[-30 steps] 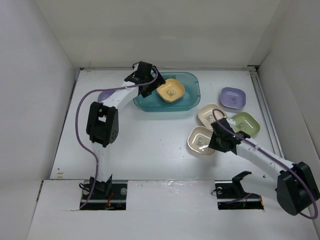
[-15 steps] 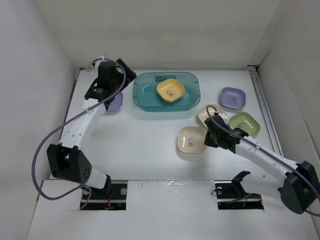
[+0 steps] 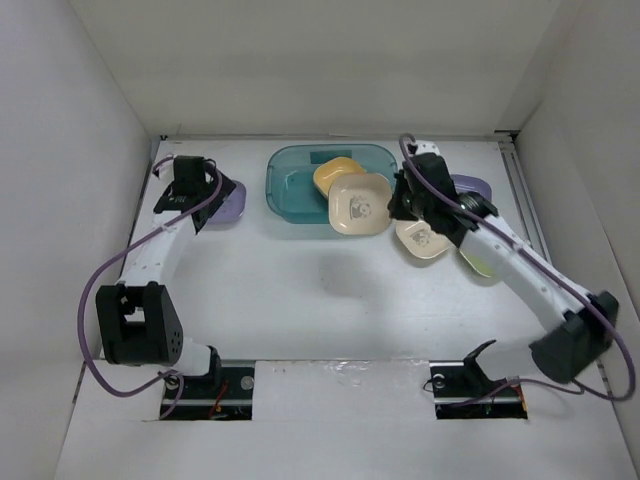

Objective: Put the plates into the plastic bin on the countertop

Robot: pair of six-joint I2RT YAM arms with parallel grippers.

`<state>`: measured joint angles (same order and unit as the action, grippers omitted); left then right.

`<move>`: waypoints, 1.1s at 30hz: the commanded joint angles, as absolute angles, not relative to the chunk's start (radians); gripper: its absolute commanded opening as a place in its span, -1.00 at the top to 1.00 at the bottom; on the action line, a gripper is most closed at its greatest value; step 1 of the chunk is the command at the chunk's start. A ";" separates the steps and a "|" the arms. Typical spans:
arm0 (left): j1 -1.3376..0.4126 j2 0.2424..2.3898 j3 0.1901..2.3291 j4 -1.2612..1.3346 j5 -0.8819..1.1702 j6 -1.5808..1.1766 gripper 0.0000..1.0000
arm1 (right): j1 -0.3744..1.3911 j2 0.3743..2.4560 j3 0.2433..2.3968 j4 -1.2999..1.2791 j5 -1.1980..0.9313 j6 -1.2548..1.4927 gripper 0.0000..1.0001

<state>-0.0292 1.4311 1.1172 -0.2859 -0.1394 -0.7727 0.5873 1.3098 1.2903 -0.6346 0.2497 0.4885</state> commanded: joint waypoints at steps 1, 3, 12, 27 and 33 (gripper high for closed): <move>0.020 1.428 1.089 -0.255 -0.143 -0.802 -0.99 | 0.491 1.486 1.402 -0.503 0.177 0.380 1.00; 0.043 1.428 1.089 -0.255 -0.129 -0.813 -0.99 | 0.457 1.587 1.462 -0.433 0.106 0.380 1.00; 0.054 1.468 1.158 -0.302 -0.120 -0.776 -0.99 | 0.368 2.112 2.176 -0.623 -0.135 0.032 1.00; 0.092 1.689 1.563 -0.514 -0.144 -0.630 -0.99 | 0.319 2.237 2.195 -0.614 -0.365 -0.098 -1.00; 0.092 1.621 1.486 -0.474 -0.187 -0.606 -0.99 | 0.342 1.915 1.914 -0.456 -0.112 0.018 -1.00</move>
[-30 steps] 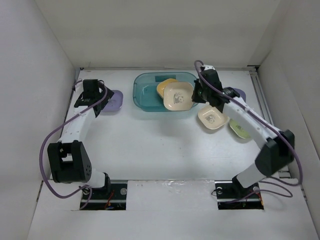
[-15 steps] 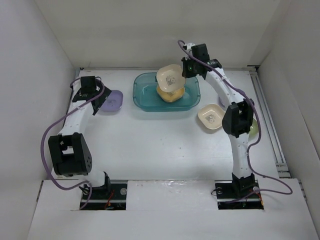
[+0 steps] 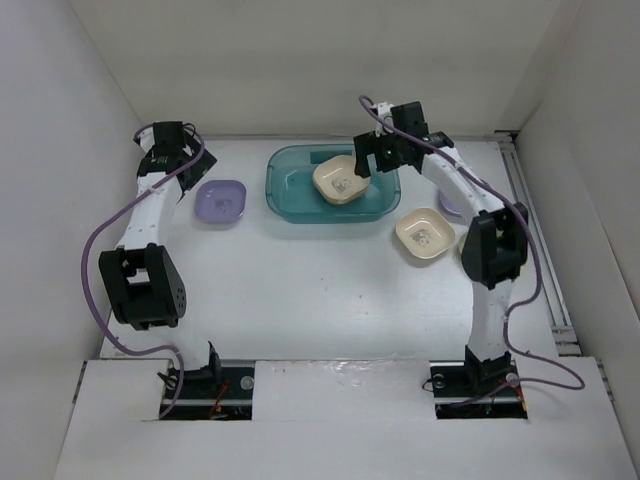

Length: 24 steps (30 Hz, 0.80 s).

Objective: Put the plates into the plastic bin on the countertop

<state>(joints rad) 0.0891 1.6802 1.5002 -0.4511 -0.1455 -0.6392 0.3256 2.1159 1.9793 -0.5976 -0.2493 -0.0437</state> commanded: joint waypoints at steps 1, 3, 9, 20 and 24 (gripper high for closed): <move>0.092 1.640 1.500 -0.492 -0.187 -0.606 -0.99 | 0.342 1.869 1.863 -0.456 -0.041 0.064 -1.00; 0.092 1.651 1.528 -0.523 -0.177 -0.606 -0.99 | 0.331 1.748 1.757 -0.498 0.125 0.204 -1.00; 0.092 1.651 1.549 -0.512 -0.155 -0.597 -0.99 | 0.217 1.441 1.144 -0.346 0.215 0.383 -1.00; 0.092 1.641 1.531 -0.482 -0.071 -0.597 -0.99 | 0.104 1.417 0.871 -0.229 0.150 0.456 -0.84; 0.092 1.631 1.508 -0.482 -0.061 -0.597 -0.99 | 0.104 1.485 0.861 -0.184 0.136 0.466 -0.67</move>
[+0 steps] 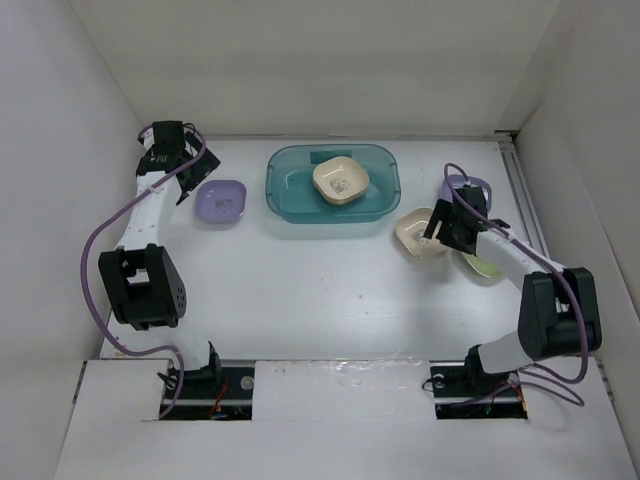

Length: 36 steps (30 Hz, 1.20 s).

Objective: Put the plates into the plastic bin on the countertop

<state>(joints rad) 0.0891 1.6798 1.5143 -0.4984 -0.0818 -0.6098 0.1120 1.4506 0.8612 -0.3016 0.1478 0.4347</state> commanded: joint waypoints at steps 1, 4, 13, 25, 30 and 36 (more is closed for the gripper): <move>0.092 1.622 1.508 -0.473 -0.061 -0.597 -0.99 | 0.104 1.500 0.874 -0.184 0.137 0.466 -0.60; 0.092 1.612 1.497 -0.472 -0.061 -0.597 -0.99 | 0.123 1.560 0.883 -0.202 0.137 0.477 -0.49; 0.092 1.623 1.497 -0.491 -0.071 -0.588 -0.99 | 0.170 1.572 0.903 -0.271 0.170 0.477 0.27; 0.092 1.623 1.516 -0.512 -0.114 -0.606 -0.99 | 0.380 1.273 0.854 -0.492 0.342 0.548 1.00; 0.121 1.664 1.542 -0.523 -0.123 -0.606 -0.99 | 0.524 1.085 0.906 -0.598 0.416 0.560 1.00; 0.176 1.748 1.588 -0.523 -0.078 -0.606 -0.99 | 0.511 1.104 0.981 -0.235 0.100 0.300 1.00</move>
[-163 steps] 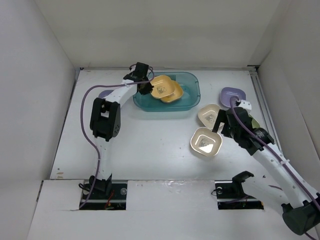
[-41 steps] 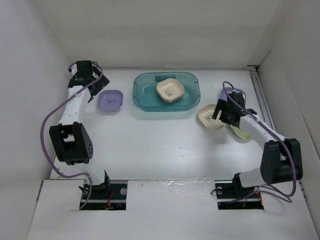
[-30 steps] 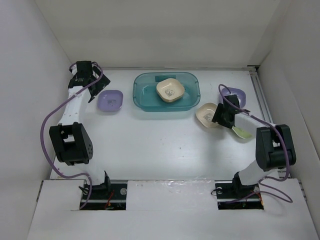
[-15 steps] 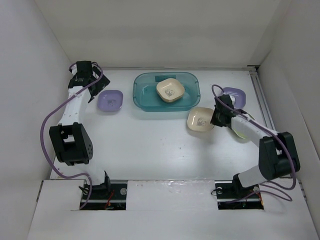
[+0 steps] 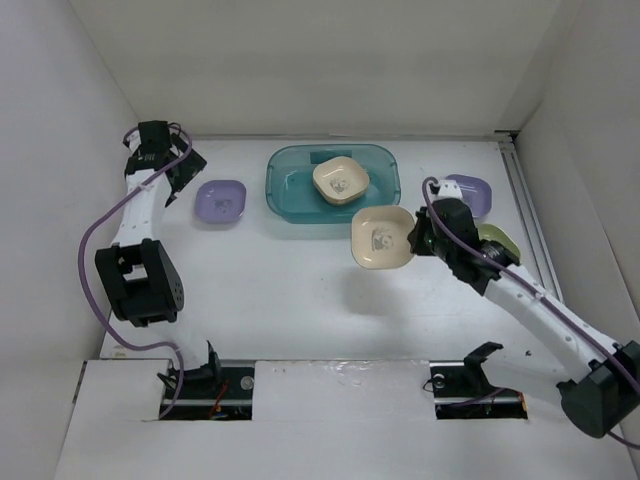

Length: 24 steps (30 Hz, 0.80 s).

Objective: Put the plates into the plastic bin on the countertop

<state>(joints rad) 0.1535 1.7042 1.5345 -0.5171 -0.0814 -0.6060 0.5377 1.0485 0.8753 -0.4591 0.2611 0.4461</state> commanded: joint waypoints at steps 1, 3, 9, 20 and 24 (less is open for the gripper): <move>0.176 1.762 1.598 -0.523 -0.078 -0.594 -0.99 | 0.496 1.231 1.038 -0.235 0.057 0.196 1.00; 0.176 1.790 1.618 -0.532 -0.089 -0.585 -0.99 | 0.454 1.380 1.261 -0.297 -0.083 0.092 1.00; 0.176 1.873 1.628 -0.546 -0.100 -0.554 -0.99 | 0.364 1.854 1.682 -0.431 -0.310 -0.063 1.00; 0.176 1.923 1.634 -0.551 -0.150 -0.511 -0.99 | 0.333 2.255 2.206 -0.569 -0.345 -0.117 1.00; 0.176 1.945 1.643 -0.551 -0.141 -0.492 -0.99 | 0.342 2.286 2.266 -0.560 -0.295 -0.117 -0.10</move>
<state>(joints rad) 0.1749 1.9385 1.6089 -0.5358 -0.1291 -0.5240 0.3370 2.3100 2.1780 -0.5823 -0.2932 -0.0952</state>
